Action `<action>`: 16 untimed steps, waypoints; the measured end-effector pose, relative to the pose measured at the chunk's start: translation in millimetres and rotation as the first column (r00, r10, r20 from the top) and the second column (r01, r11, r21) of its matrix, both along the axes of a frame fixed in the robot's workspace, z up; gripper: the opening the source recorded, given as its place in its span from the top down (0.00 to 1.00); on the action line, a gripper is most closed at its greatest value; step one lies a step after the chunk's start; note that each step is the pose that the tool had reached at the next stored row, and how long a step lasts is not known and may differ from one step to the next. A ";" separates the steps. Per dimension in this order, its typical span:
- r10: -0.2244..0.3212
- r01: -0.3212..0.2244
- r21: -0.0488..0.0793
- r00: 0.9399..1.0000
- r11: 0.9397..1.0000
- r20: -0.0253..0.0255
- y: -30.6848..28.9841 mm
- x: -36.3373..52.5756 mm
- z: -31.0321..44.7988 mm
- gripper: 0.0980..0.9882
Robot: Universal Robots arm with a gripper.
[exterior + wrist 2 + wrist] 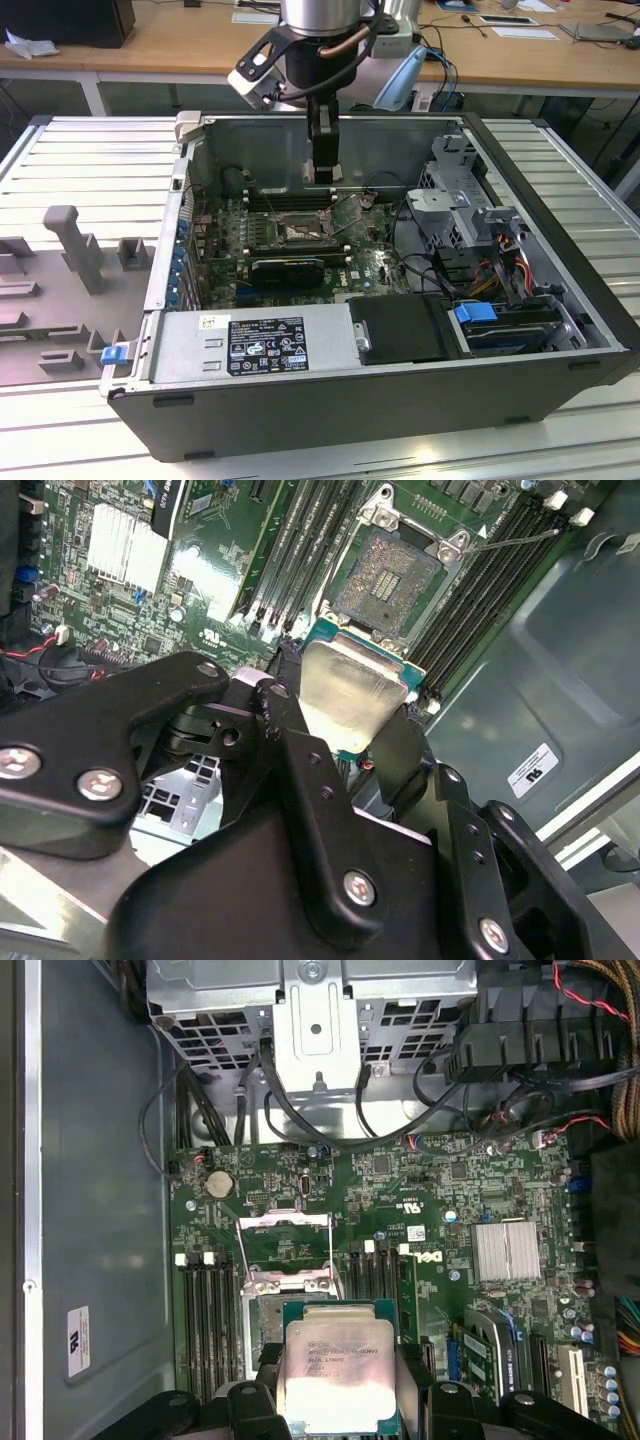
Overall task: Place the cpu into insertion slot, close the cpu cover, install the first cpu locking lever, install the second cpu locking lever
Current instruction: 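Place the cpu into insertion slot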
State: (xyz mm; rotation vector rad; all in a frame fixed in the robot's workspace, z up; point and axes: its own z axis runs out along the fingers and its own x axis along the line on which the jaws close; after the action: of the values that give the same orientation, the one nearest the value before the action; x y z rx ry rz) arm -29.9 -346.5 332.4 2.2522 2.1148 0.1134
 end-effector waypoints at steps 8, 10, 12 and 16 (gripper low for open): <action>0.000 0.000 0.000 1.000 1.000 0.000 0.0 0.0 -2.6 0.52; 0.000 0.000 0.000 1.000 1.000 0.000 0.0 0.0 -3.4 0.52; 0.000 0.000 0.000 1.000 1.000 0.000 0.0 0.0 -4.2 0.52; 0.000 0.000 0.000 1.000 1.000 0.000 0.0 0.0 -6.0 0.52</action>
State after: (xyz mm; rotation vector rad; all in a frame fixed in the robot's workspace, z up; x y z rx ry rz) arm -29.9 -346.6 326.4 2.2521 2.1148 0.1133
